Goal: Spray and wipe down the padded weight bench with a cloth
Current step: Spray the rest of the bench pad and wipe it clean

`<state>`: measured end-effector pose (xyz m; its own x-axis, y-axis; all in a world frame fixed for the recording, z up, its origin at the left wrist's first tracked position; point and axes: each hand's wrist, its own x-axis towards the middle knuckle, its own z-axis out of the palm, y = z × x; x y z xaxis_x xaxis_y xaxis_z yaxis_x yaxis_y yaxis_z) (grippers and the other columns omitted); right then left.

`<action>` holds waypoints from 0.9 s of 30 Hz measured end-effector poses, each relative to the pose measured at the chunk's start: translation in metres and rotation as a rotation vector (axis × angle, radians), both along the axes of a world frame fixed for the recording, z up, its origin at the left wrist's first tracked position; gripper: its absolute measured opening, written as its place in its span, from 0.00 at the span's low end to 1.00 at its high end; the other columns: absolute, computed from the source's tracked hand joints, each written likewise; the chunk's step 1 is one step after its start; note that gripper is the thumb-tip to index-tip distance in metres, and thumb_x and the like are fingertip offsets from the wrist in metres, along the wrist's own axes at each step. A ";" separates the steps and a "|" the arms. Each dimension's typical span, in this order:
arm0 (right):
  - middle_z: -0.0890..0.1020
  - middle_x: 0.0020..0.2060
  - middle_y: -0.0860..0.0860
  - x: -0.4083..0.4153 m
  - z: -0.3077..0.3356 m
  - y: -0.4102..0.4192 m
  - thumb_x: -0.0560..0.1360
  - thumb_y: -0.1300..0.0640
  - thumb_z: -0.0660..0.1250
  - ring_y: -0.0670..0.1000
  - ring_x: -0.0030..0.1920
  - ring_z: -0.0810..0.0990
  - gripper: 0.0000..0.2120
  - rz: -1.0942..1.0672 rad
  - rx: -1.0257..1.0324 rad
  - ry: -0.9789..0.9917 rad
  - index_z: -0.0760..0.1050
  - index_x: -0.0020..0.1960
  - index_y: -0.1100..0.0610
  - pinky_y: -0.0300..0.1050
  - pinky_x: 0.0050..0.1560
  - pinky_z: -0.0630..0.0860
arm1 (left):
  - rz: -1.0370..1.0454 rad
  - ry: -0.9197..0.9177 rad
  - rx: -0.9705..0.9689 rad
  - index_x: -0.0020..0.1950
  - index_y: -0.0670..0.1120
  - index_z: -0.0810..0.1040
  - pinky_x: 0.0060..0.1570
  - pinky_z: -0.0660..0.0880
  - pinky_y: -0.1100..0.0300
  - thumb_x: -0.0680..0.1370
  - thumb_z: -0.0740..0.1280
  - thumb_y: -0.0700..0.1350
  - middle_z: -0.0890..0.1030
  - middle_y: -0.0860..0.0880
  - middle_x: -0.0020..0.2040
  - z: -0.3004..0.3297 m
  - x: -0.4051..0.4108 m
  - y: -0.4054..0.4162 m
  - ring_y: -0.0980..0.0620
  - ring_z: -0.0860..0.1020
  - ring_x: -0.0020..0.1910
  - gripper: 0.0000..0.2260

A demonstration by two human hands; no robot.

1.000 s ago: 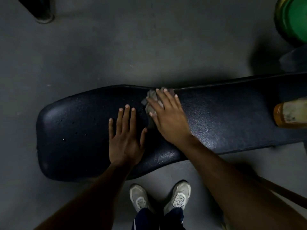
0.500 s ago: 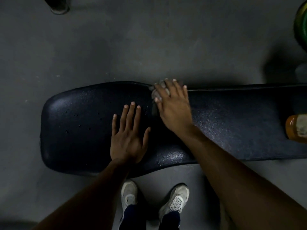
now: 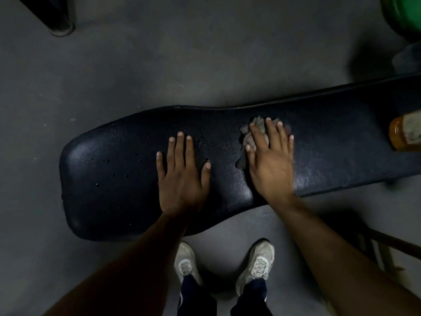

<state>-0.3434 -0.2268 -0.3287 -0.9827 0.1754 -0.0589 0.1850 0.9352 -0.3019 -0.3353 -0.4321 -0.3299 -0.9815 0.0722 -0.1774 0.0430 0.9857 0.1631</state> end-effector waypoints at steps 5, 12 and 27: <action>0.66 0.81 0.57 0.029 0.003 -0.057 0.82 0.49 0.58 0.61 0.83 0.59 0.26 0.033 -0.051 0.034 0.68 0.80 0.49 0.65 0.82 0.53 | -0.010 0.036 0.012 0.84 0.45 0.50 0.81 0.46 0.40 0.86 0.47 0.59 0.50 0.46 0.85 -0.003 0.002 -0.002 0.47 0.47 0.84 0.30; 0.65 0.82 0.53 0.118 -0.006 -0.051 0.84 0.48 0.60 0.57 0.84 0.59 0.26 0.327 0.045 0.031 0.66 0.81 0.48 0.62 0.82 0.57 | -0.021 0.083 0.063 0.84 0.46 0.54 0.81 0.47 0.41 0.86 0.49 0.58 0.53 0.47 0.85 -0.003 0.003 -0.007 0.47 0.50 0.84 0.29; 0.63 0.83 0.54 0.085 0.003 -0.146 0.84 0.49 0.58 0.60 0.84 0.57 0.26 0.367 -0.038 0.012 0.65 0.81 0.49 0.64 0.83 0.53 | 0.018 0.091 0.026 0.82 0.42 0.57 0.80 0.49 0.38 0.85 0.52 0.60 0.55 0.41 0.84 0.010 -0.001 -0.126 0.41 0.53 0.83 0.31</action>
<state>-0.2582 -0.3725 -0.3254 -0.9804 -0.1913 -0.0471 -0.1645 0.9266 -0.3382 -0.3360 -0.5586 -0.3197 -0.9946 0.0580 -0.0856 0.0413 0.9819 0.1848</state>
